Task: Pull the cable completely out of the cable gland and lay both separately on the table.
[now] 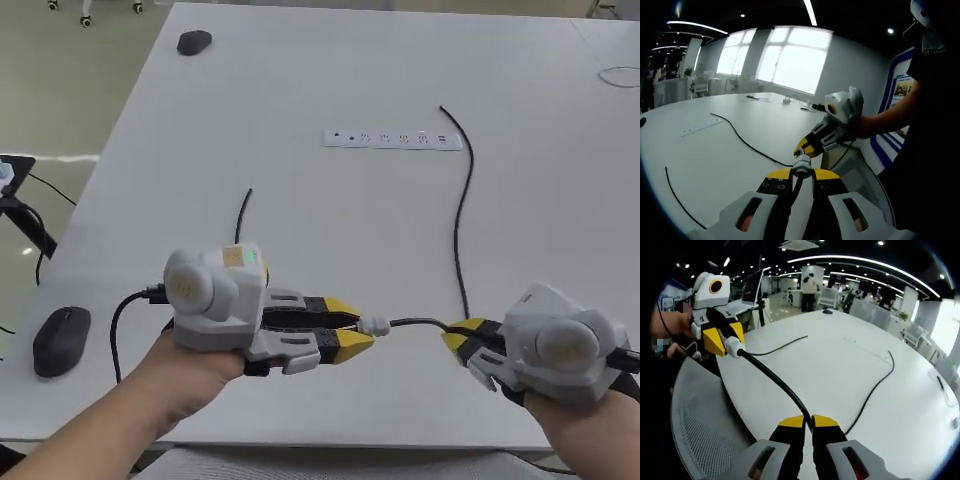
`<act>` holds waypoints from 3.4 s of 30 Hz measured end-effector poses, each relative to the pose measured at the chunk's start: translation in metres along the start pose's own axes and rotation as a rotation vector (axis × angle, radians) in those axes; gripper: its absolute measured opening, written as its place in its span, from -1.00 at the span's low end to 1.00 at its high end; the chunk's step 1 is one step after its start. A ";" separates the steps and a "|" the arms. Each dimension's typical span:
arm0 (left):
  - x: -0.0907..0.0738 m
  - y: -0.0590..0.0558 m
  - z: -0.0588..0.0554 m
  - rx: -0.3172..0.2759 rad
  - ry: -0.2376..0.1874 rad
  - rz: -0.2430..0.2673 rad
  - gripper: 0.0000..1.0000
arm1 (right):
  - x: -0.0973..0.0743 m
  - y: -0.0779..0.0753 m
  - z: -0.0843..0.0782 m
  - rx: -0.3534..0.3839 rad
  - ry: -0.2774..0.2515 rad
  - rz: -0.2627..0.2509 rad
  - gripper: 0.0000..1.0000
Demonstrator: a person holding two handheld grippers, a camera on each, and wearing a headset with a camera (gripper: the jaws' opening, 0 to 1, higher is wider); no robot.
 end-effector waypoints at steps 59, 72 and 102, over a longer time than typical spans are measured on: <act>-0.001 0.004 -0.003 -0.010 0.023 0.001 -0.70 | -0.019 0.074 0.058 -0.343 -0.106 -0.047 -0.98; 0.001 0.002 -0.003 0.041 0.054 0.022 -0.70 | -0.014 0.064 0.047 -0.238 -0.099 -0.003 -1.00; 0.002 0.002 -0.003 0.002 0.035 0.033 -0.70 | 0.009 0.018 -0.010 0.171 0.051 -0.006 -1.00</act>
Point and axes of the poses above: the centre of the closed fingertips' face, and the gripper's own axes: x roughly forward along the fingers, y roughly to its left, z roughly out of its top, the point moved 8 cm from there along -x, roughly backward along the fingers, and after that the axes turned 7 degrees about y, right-handed, at the moved point
